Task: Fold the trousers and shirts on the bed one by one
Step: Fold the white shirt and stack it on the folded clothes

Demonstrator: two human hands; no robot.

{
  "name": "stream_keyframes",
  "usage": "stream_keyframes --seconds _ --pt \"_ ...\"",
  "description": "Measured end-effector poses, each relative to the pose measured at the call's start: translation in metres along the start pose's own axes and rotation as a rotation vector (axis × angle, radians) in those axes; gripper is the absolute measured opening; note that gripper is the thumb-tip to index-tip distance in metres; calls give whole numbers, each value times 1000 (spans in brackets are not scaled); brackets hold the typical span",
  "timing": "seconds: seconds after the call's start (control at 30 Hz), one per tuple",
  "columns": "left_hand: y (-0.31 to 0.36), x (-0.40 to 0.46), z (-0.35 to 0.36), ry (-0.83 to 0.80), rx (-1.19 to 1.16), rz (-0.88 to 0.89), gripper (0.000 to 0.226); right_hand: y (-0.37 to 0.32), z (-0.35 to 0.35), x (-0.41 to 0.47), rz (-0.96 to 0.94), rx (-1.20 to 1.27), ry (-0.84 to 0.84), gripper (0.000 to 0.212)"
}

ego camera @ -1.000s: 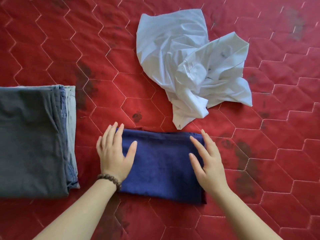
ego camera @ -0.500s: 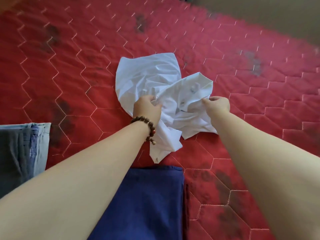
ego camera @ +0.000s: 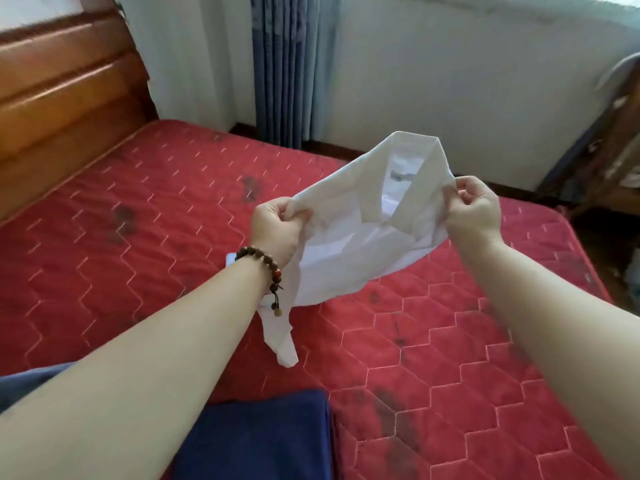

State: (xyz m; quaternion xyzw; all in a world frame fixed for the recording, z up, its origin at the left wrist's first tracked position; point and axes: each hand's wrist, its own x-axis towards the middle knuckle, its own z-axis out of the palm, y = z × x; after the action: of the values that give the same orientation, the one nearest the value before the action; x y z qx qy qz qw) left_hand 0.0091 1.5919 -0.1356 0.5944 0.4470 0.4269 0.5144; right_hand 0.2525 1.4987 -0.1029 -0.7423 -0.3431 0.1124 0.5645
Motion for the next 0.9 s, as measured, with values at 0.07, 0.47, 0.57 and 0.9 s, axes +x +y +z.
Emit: stream_keyframes --seconds 0.07,0.47,0.57,0.9 --pt "63 -9 4 -10 -74 68 14 -56 -42 5 -51 -3 42 22" --pt "378 -147 17 -249 -36 396 16 -320 -324 -45 -327 -108 154 9" --pt "403 -201 20 -280 -3 400 20 -332 -389 -75 -288 -121 122 16" --pt "348 -344 58 -286 -19 262 8 -260 -523 -189 -202 -224 -179 31"
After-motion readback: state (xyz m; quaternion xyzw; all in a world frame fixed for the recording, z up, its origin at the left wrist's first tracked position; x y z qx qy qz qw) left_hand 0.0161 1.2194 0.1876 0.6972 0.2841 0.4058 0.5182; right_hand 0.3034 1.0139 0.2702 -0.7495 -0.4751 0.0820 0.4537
